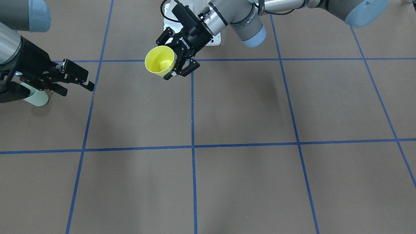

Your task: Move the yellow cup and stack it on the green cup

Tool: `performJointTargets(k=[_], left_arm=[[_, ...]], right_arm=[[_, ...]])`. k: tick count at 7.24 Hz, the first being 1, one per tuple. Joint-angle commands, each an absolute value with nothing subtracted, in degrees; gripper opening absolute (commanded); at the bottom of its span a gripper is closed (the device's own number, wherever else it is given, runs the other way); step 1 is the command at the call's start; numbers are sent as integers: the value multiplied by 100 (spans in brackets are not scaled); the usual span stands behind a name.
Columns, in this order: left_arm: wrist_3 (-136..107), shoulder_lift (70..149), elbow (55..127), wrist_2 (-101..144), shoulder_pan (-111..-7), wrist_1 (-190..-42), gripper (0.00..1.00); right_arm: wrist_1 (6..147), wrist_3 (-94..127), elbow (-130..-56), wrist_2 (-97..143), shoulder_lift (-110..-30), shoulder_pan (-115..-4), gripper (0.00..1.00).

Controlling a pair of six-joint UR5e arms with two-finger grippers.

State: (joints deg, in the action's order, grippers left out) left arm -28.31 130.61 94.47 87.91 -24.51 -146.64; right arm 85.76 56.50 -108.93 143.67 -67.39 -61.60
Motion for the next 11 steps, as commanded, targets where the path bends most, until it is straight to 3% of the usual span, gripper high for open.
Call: performJointTargets(k=[1, 11], left_arm=[[-2856, 13078, 9457, 8737, -2417, -14774, 0], [-1626, 12551, 9440, 10072, -2224, -15188, 0]], right_arm=[[8569, 5870, -10968, 14370, -6680, -6012, 99], [8569, 6223, -10881, 15250, -6082, -5178, 96]])
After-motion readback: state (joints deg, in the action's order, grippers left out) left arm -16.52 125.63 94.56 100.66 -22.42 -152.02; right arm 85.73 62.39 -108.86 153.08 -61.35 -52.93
